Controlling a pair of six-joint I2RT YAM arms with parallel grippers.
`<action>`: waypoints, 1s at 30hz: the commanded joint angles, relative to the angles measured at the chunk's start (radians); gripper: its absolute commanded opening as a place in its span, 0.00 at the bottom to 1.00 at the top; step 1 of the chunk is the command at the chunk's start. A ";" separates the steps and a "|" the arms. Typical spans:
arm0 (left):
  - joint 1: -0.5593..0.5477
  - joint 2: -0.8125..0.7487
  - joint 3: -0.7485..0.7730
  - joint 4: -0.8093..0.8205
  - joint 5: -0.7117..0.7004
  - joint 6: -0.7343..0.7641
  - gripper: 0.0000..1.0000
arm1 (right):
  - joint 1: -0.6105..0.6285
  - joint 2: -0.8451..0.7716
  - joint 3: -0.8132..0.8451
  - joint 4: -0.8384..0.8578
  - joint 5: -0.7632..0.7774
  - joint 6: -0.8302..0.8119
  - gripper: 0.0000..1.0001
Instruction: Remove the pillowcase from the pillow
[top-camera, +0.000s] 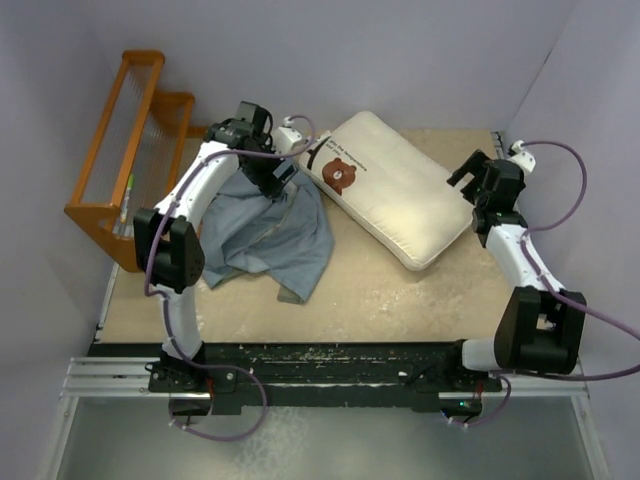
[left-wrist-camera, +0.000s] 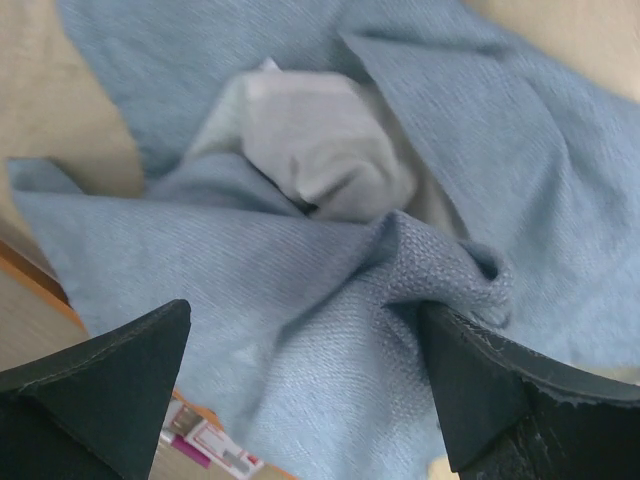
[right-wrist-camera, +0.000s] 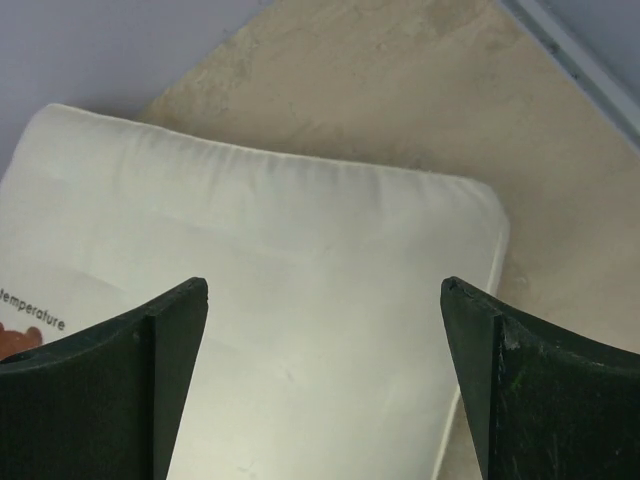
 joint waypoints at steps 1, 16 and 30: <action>-0.014 -0.127 0.013 -0.073 -0.017 0.085 0.99 | 0.005 -0.070 0.108 -0.123 0.174 -0.144 1.00; -0.032 -0.498 -0.144 -0.251 -0.201 0.371 0.99 | 0.006 -0.291 -0.104 -0.024 0.131 -0.183 1.00; 0.330 -0.955 -1.256 1.007 -0.030 -0.332 0.99 | 0.033 -0.210 -0.441 0.480 0.127 -0.285 1.00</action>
